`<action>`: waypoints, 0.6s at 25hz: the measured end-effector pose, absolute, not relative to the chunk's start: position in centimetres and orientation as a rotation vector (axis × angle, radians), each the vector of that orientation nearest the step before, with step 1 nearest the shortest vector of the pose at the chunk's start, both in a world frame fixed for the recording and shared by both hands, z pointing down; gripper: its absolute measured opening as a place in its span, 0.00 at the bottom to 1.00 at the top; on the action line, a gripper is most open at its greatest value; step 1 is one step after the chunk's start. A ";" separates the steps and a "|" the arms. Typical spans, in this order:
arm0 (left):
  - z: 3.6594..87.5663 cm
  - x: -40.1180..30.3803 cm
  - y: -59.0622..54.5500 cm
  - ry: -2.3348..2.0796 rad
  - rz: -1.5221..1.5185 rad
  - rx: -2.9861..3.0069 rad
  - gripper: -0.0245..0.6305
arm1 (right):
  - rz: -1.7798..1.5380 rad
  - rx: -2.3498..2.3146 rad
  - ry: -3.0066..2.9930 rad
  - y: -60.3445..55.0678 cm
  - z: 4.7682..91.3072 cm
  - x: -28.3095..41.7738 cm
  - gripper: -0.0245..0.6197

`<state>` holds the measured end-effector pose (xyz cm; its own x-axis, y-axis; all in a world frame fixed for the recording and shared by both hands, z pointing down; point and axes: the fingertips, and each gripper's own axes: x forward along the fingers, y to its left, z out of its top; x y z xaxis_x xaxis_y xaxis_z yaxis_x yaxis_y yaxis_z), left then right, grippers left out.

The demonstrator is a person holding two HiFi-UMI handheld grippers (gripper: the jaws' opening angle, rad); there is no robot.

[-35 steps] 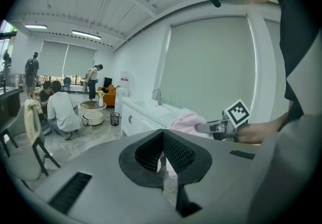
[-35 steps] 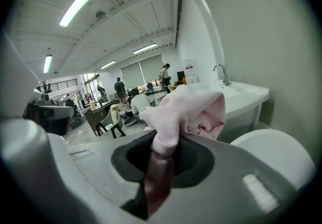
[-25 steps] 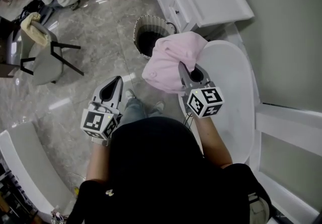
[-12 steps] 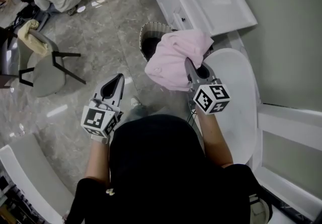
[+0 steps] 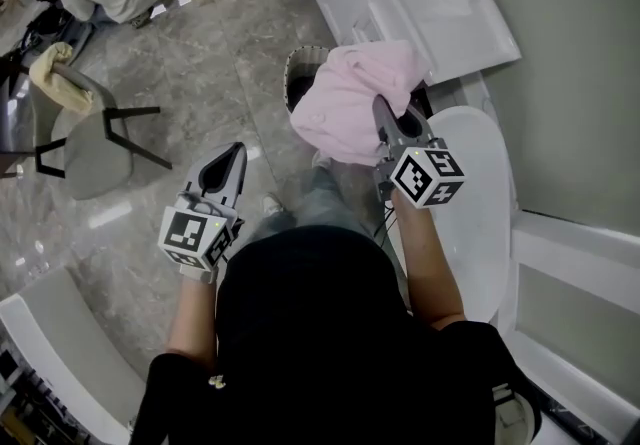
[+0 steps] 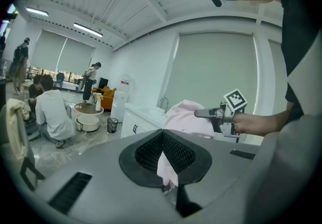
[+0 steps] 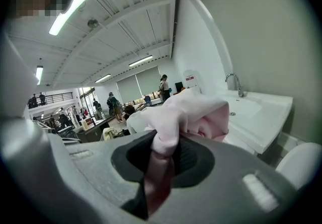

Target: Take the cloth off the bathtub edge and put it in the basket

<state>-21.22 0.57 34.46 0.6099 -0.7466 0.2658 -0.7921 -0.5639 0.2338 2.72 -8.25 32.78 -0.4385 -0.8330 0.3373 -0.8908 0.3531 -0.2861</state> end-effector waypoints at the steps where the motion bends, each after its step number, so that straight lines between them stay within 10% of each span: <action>1: 34.6 -21.2 -0.2 -1.249 0.200 2.503 0.06 | 0.663 1.574 -2.477 -9.3 33.0 2.7 0.15; 15: 35.0 -18.2 -11.5 -1.445 0.226 2.378 0.06 | 0.753 1.302 -2.560 -24.3 36.7 2.5 0.15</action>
